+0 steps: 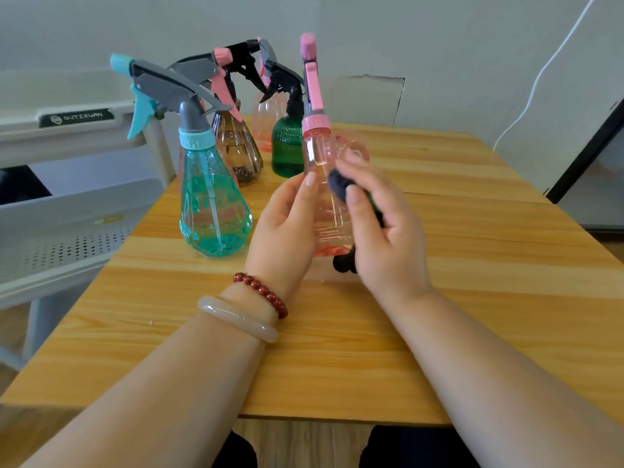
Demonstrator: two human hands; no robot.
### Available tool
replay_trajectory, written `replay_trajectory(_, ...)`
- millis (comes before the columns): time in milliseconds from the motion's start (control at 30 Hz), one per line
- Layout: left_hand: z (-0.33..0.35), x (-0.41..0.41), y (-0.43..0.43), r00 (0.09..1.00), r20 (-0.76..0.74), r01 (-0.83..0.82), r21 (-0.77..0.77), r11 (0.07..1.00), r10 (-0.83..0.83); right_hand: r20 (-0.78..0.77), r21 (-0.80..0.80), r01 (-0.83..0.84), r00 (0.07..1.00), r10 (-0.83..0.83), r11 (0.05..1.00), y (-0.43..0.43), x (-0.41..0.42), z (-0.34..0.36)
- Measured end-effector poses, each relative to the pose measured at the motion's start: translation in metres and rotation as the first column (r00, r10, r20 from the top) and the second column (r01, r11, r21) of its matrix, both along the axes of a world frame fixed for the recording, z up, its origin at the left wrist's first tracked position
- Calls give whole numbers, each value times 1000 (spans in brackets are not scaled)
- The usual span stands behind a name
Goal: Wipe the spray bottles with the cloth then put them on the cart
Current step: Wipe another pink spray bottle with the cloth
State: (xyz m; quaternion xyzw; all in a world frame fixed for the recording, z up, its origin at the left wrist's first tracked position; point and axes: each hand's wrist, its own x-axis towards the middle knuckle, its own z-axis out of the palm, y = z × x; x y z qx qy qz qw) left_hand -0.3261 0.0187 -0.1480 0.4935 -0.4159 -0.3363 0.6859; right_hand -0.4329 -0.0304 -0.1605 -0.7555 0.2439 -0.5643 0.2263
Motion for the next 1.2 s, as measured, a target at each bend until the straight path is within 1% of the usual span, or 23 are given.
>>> replay_trajectory(67,1,0,-1,998,-53,18,-14,1000,-19,122,325,-48,993,9,944,-6,1,2)
replay_trajectory(100,1,0,-1,998,-62,19,-12,1000,-20,136,384,-69,991,18,921,-7,0,1)
replay_trajectory(167,1,-1,-2,999,-46,13,-1,1000,-13,54,249,-42,998,29,968,-3,-4,-1)
replay_trajectory(233,1,0,-1,1000,16,2,3,1000,-2,-72,-66,-55,996,51,996,5,-5,0)
replay_trajectory(267,1,0,-1,1000,31,3,8,1000,-3,-116,-144,-95,990,78,985,6,-5,1)
replay_trajectory(333,0,1,0,1000,27,7,14,1000,-8,-107,-154,-105,990,89,983,3,-1,1)
replay_trajectory(367,0,2,0,1000,9,13,6,1000,-13,-41,-69,-99,995,96,993,-1,0,0)
replay_trajectory(400,-1,2,-1,1000,-24,21,-3,1000,-21,66,115,-118,992,111,986,-3,0,1)
replay_trajectory(433,-1,2,-2,998,-51,30,-7,1000,-30,143,293,-140,984,101,946,-4,2,1)
replay_trajectory(467,0,1,-2,997,-62,36,-13,999,-37,156,397,-140,984,83,907,-6,2,0)
replay_trajectory(500,0,1,-3,997,-66,36,-11,999,-37,109,404,-110,991,71,908,-5,1,0)
replay_trajectory(533,-1,1,-4,996,-73,40,-8,999,-40,38,336,-69,998,59,939,-3,-1,0)
replay_trajectory(600,-2,3,-4,999,-31,31,-1,1000,-31,-94,32,-30,995,33,999,4,-3,0)
replay_trajectory(633,-2,3,-4,1000,7,24,8,1000,-24,-143,-110,-57,989,41,992,6,-3,0)
replay_trajectory(700,-2,4,-5,1000,27,-2,13,1000,1,-171,-184,-127,981,95,975,3,1,1)
replay_trajectory(733,-2,4,-4,1000,-15,18,16,1000,-18,-141,-149,-120,985,99,981,2,2,2)
replay_trajectory(767,-2,4,-4,997,-67,43,13,999,-42,-81,-48,-100,992,96,994,0,3,1)
replay_trajectory(800,-1,4,-3,991,-120,62,9,998,-60,8,117,-96,995,96,988,-2,2,0)
replay_trajectory(867,0,3,-5,981,-183,64,4,998,-63,217,459,-210,969,121,863,-3,3,2)
replay_trajectory(900,1,2,-5,979,-195,66,8,998,-64,281,530,-273,950,137,803,-6,3,1)
replay_trajectory(1000,0,4,-7,985,-167,49,41,998,-41,326,539,-322,932,159,778,-5,3,1)
replay_trajectory(1100,-1,7,-6,998,-25,-54,80,995,56,201,449,-193,973,112,872,-2,2,1)
replay_trajectory(1200,-1,8,-5,994,-3,-107,38,994,107,115,338,-84,992,48,937,-2,0,1)
